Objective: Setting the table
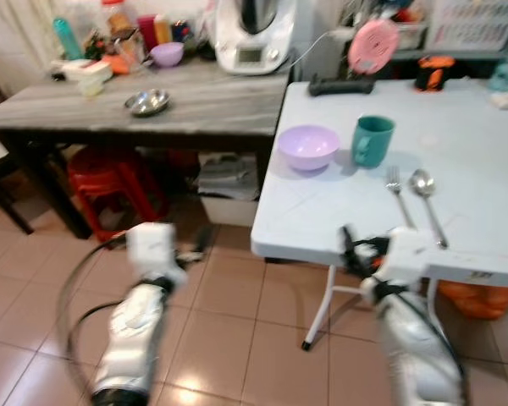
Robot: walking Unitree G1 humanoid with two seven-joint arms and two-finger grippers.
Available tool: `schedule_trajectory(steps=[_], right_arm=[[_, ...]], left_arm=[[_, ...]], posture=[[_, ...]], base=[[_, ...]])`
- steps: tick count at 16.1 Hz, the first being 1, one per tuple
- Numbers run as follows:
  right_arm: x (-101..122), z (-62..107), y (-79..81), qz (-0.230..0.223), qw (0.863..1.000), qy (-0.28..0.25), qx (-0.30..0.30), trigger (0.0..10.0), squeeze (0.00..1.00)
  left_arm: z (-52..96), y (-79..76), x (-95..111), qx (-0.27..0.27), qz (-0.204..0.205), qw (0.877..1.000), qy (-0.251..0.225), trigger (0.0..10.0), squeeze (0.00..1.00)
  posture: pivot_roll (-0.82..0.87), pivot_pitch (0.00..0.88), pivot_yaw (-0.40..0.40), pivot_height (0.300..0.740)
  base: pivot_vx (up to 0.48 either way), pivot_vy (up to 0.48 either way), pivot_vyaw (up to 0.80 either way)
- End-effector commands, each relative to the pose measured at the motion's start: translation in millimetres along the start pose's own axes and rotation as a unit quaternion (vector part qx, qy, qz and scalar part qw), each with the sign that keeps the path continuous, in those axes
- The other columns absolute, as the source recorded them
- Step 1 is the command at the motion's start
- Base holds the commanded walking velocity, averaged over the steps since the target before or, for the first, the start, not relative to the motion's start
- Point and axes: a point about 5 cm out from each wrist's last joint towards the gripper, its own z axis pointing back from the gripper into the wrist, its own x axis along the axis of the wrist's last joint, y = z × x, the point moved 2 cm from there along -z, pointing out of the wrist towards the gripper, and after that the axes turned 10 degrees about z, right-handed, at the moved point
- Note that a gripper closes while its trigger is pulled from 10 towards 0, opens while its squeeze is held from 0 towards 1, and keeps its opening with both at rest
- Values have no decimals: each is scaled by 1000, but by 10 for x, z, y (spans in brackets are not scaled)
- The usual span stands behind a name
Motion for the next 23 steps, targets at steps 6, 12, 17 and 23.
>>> schedule_trajectory(steps=[6, 12, 17, 23], right_arm=[[78, -31, -14, 0, 1000, -14, -1, 10000, 0], [171, -25, -15, 33, 999, -38, 2, 10000, 0], [243, -36, -15, 39, 998, -53, 3, 10000, 0], [338, -36, 6, 77, 994, -75, 12, 10000, 0]], left_arm=[[-30, -14, 4, -24, 13, 1000, 2, 10000, 0], [-31, -51, 14, -40, 17, 999, 0, 10000, 0], [-45, -97, 21, -53, 20, 998, -2, 10000, 0], [-41, -114, 17, -58, 23, 998, -1, 10000, 0]], posture=[[-127, 0, 113, 740], [-136, 0, 123, 740], [-138, 0, 126, 740], [-139, 0, 126, 740]], base=[[0, 0, -209], [146, 0, 0], [351, 0, 104], [410, 0, 0]])
